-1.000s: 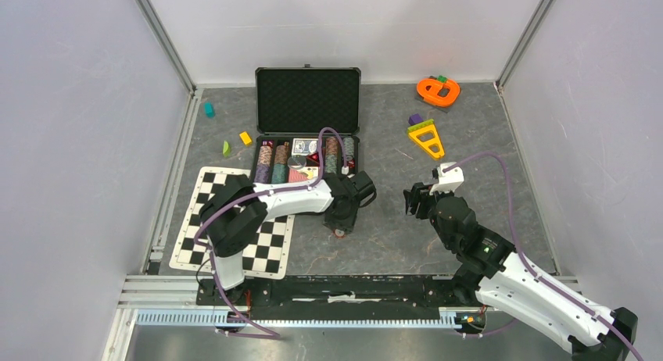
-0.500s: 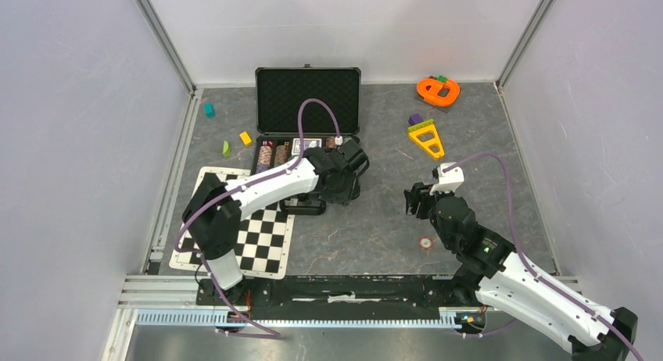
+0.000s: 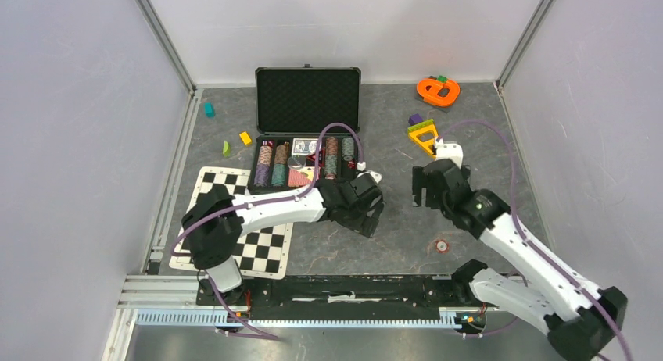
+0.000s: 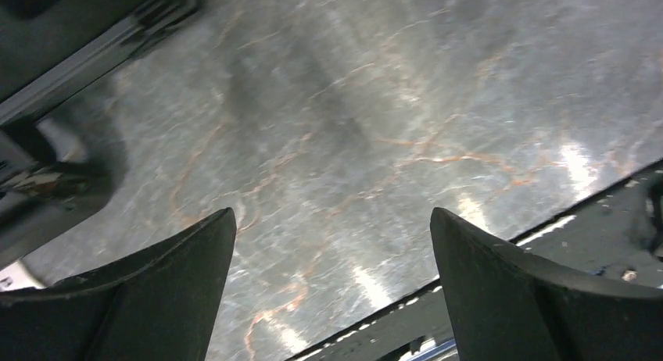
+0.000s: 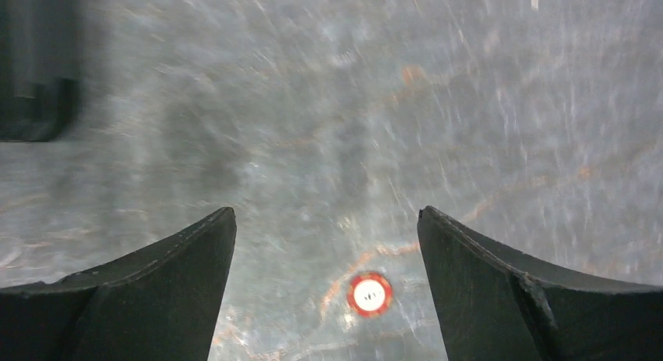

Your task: Pack up texas hold em set

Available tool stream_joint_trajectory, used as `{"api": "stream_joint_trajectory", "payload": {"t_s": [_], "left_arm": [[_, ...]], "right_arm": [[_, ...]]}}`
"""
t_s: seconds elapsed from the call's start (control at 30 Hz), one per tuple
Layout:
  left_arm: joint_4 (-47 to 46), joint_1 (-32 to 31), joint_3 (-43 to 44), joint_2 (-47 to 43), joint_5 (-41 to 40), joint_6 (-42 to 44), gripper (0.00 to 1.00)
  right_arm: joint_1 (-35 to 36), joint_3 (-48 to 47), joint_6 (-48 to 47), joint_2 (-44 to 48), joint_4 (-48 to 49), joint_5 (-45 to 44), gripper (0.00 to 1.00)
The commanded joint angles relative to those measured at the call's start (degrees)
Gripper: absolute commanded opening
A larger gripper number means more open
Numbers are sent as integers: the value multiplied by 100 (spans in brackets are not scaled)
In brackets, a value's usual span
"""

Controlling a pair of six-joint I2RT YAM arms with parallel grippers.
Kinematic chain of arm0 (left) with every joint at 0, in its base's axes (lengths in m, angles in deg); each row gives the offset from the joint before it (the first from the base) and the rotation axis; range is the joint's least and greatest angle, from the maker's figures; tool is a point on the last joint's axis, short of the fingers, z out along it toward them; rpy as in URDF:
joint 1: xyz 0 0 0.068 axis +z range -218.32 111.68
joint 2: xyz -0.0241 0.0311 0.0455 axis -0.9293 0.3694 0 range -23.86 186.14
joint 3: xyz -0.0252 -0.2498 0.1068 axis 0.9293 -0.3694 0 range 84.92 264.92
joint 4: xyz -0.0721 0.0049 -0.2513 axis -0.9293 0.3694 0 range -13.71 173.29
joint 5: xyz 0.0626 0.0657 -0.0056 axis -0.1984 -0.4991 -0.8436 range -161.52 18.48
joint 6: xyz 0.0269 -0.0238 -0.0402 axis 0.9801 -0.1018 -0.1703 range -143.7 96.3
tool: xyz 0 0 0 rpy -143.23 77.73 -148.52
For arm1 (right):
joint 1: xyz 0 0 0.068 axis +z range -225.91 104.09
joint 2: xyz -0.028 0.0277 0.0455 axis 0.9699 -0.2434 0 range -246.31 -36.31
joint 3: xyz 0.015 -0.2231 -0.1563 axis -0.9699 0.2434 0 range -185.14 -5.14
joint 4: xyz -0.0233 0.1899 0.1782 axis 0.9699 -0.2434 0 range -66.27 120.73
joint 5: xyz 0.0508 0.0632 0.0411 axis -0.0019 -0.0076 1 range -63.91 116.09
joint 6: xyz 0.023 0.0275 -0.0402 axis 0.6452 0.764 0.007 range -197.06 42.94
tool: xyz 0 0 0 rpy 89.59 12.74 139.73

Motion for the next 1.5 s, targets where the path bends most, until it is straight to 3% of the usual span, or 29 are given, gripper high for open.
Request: {"api": "stream_joint_trajectory", "payload": {"t_s": [0.0,0.27,0.43,0.67,1.23,1.47], "left_arm": [[-771,-114,60,-140,-336,-95,100],[-1013,297,-1441,-1820,-735,-62,100],[-1037,402,-1936,-2565,-856,-102,100],[-1027,454,-1949,-2610,-823,-63,100],[-1075,471,-2106,-2689,-959,-142,100],[-1010,487,-2114,-2765,-1007,-118,100]], "right_arm": [[-1348,291,-303,-338,-1039,1535,92],[-1717,1240,-171,-432,-729,1983,91],[-1908,1669,-249,-728,-364,2516,87],[-2266,1727,-464,-973,-293,2679,78],[-2333,1884,-232,-1086,-314,2618,60],[-2329,2055,-87,-955,-211,2797,47]]}}
